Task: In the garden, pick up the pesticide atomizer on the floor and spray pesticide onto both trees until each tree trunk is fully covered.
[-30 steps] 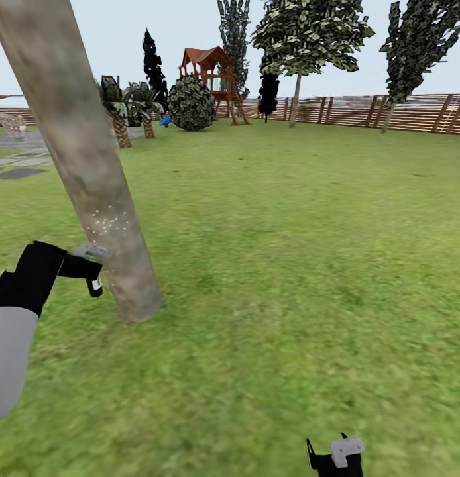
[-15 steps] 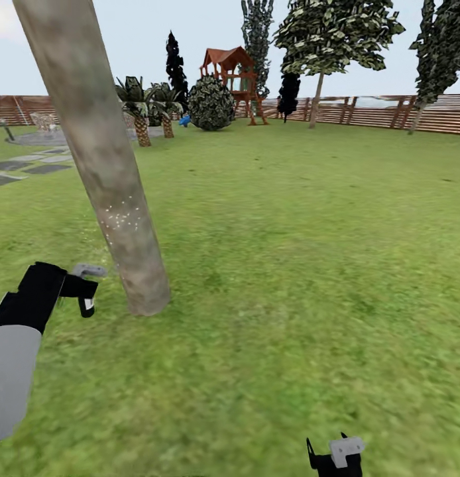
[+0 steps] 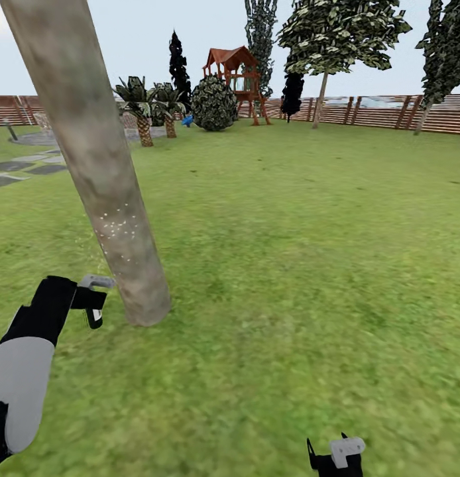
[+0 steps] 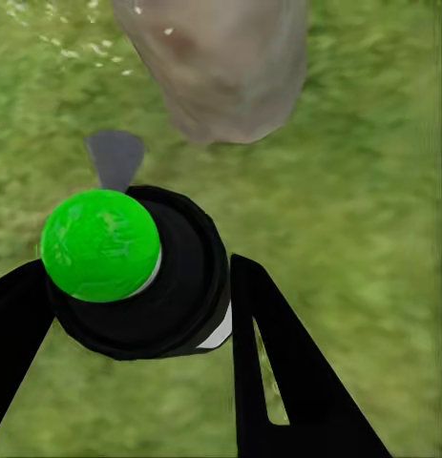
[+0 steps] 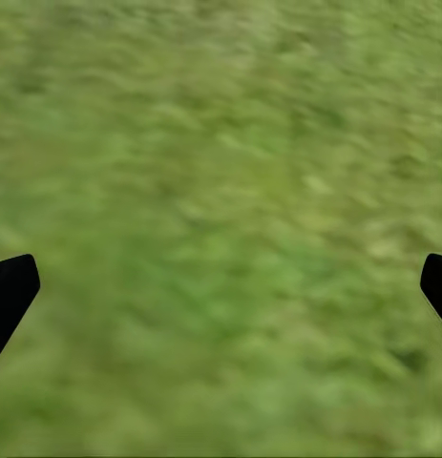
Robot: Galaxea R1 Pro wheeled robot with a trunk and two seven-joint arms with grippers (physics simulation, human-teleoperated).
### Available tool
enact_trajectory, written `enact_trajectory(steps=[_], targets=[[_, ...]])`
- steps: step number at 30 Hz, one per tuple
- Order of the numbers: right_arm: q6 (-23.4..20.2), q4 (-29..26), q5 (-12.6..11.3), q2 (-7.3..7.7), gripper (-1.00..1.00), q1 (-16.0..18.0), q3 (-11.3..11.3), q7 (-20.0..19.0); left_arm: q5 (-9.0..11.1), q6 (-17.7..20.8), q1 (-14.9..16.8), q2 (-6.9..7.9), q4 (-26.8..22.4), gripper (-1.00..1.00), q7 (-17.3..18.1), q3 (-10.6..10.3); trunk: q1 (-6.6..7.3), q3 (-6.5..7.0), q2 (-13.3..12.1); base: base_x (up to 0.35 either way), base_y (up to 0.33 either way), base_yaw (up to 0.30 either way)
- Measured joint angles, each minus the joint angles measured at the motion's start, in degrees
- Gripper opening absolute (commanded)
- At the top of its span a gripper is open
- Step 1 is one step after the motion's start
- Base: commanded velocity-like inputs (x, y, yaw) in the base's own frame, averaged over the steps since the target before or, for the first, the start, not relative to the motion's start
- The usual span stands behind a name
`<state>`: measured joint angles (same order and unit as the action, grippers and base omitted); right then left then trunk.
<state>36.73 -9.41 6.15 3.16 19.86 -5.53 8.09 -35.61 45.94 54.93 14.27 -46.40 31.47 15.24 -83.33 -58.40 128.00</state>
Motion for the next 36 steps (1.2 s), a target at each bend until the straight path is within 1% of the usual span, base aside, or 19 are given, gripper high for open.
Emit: enact_trajectory(steps=[4,6,7,10,11,13,14,15,16,19,21,25,27,30,32,33,34,35,36], targets=[[0.01,0.0,0.0,0.0,1.0,0.0,0.0,0.0,-0.56,-0.18,-1.89,-0.22,-0.47,-1.0,0.0,0.09,0.0,0.0,0.0,0.025,0.0,0.0],[0.01,0.0,0.0,-0.01,1.0,-0.01,0.0,0.0,-0.08,-0.14,-2.83,-0.52,-0.62,-1.0,0.03,-0.07,0.0,0.0,0.0,0.002,0.0,0.0],[0.01,0.0,0.0,-0.01,1.0,-0.01,0.0,0.0,0.03,-0.14,-2.89,-0.95,-0.63,-1.0,0.04,-0.1,0.0,0.0,0.0,0.0,0.0,0.0],[0.01,0.0,0.0,0.0,1.0,0.0,0.0,0.0,0.16,-0.03,-2.99,-4.33,-0.76,-1.0,0.01,-0.09,0.0,0.0,0.0,0.0,0.0,0.0],[0.01,0.0,0.0,0.0,1.0,0.0,0.0,0.0,-0.39,-0.19,-2.98,-4.57,-0.77,-1.0,0.0,0.09,0.0,0.0,0.0,0.0,0.0,0.0],[0.01,0.0,0.0,0.0,1.0,-0.01,0.0,0.0,-0.56,-0.27,-2.98,-4.27,-0.78,-1.0,0.0,0.34,0.0,0.0,0.0,0.0,0.0,0.0],[0.01,0.0,0.0,0.0,1.0,-0.03,-0.01,0.0,-1.14,-0.44,-2.97,-2.98,-0.79,-1.0,0.0,0.68,0.0,0.0,0.0,0.0,0.0,0.0],[0.01,0.0,0.0,-0.01,1.0,-0.01,0.0,0.0,-0.49,-0.33,-2.98,-0.45,-0.76,-1.0,0.0,1.59,0.0,0.0,0.0,0.0,0.0,0.0],[0.01,0.0,0.0,-0.01,1.0,-0.05,-0.01,0.0,-1.02,-0.59,-3.0,0.74,-0.55,-1.0,-0.01,2.1,0.0,0.0,0.0,0.0,0.0,0.0],[0.01,0.0,0.0,-0.01,1.0,0.0,0.0,0.0,-0.45,-1.85,-4.89,1.25,-0.03,-1.0,-0.32,2.66,0.0,-0.01,0.0,0.0,0.0,0.0],[0.01,0.0,0.0,-0.01,1.0,-0.01,0.0,0.0,0.59,-3.69,-5.96,-0.51,0.07,-1.0,-2.53,2.74,0.0,0.0,0.0,0.0,0.0,0.0],[0.01,0.0,0.0,-0.04,1.0,0.0,0.0,0.0,0.6,-4.33,-6.43,-7.55,0.1,-1.0,-3.78,2.63,0.0,0.0,0.0,0.0,0.0,0.0],[0.01,0.0,0.0,-0.01,1.0,0.0,0.0,0.0,-0.18,-4.59,-6.48,-8.58,0.09,-1.0,-4.19,2.63,0.0,0.0,0.0,0.0,0.0,0.0],[0.0,0.0,0.0,0.0,1.0,0.0,-0.01,0.0,-0.73,-4.87,-6.57,-7.82,0.03,-1.0,-6.42,2.95,0.0,0.0,0.0,0.0,0.0,0.0],[0.0,0.0,0.0,-0.01,1.0,0.0,-0.01,0.0,-0.83,-5.06,-6.68,-5.73,0.07,-1.0,-9.81,3.09,0.0,0.0,0.0,0.0,0.0,0.0],[0.0,0.0,0.0,0.0,1.0,0.0,-0.01,0.0,-0.66,-6.45,-7.22,-4.72,0.13,-1.0,-11.13,4.15,0.0,0.0,0.0,0.0,0.0,0.0],[0.01,0.0,0.01,-0.02,1.0,-0.01,-0.01,0.0,-0.33,-8.99,-7.92,-4.31,0.12,-1.0,-11.76,6.1,0.0,0.0,0.0,0.0,0.0,0.0],[-0.03,0.0,0.01,-0.05,1.0,-0.02,-0.01,0.0,-0.09,-11.24,-8.29,-4.3,0.17,-1.0,-12.04,8.18,0.0,0.0,0.0,0.0,0.0,0.0],[-0.01,0.0,0.0,-0.07,1.0,-0.01,-0.01,0.0,0.04,-12.11,-8.45,-4.48,0.39,-1.0,-12.24,9.06,0.0,0.0,0.0,0.0,0.0,0.0]])
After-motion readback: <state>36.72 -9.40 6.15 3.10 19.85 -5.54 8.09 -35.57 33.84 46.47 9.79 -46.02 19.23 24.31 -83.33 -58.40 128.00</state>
